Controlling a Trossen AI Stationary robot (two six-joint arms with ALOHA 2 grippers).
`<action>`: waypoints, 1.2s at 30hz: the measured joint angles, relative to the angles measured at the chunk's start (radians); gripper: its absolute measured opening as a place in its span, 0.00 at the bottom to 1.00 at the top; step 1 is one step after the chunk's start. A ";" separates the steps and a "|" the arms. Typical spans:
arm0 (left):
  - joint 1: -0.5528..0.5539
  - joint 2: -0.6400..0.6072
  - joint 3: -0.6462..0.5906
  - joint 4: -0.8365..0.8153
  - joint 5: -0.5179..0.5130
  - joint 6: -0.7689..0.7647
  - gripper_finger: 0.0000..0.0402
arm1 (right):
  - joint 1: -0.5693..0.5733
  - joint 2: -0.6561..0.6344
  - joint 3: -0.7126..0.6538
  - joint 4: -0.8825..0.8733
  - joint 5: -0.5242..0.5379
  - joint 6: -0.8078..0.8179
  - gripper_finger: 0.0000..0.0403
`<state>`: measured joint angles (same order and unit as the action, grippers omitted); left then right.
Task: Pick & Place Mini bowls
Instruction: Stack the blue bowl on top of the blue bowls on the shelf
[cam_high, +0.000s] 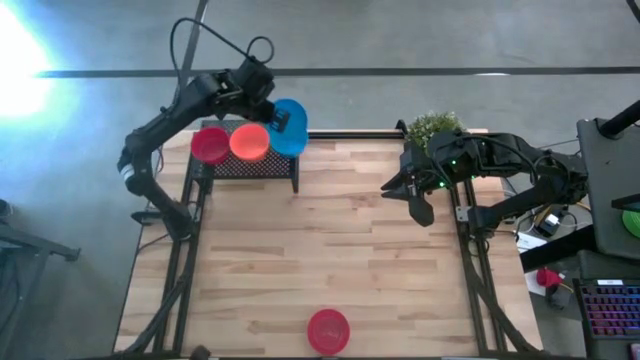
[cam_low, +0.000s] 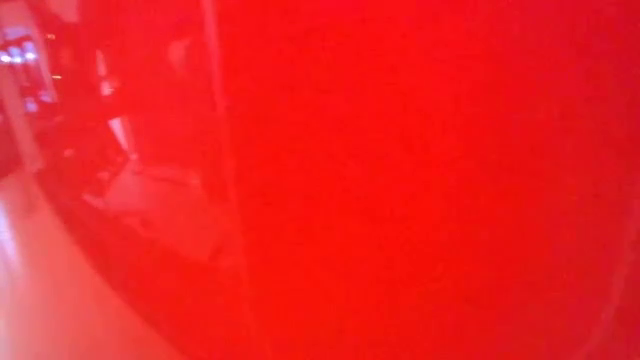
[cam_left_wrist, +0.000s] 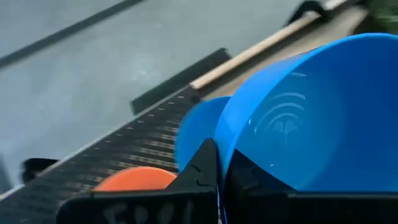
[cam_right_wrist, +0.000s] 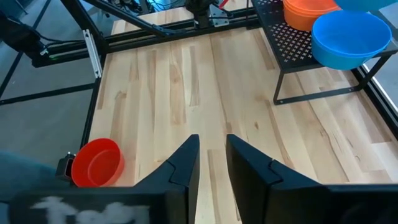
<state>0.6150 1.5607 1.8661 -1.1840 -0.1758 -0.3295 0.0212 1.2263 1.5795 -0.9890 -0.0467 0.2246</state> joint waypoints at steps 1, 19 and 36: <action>0.010 0.007 -0.004 0.004 -0.012 0.010 0.00 | 0.000 0.000 0.000 0.000 0.000 0.001 0.18; 0.044 0.114 -0.023 0.000 -0.033 0.128 0.00 | 0.000 0.000 0.000 0.003 0.025 0.003 0.20; 0.043 0.148 -0.023 -0.031 -0.025 0.144 0.00 | 0.000 0.000 0.000 0.003 0.026 0.000 0.19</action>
<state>0.6575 1.7090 1.8431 -1.2152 -0.2008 -0.1852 0.0212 1.2263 1.5791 -0.9859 -0.0204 0.2241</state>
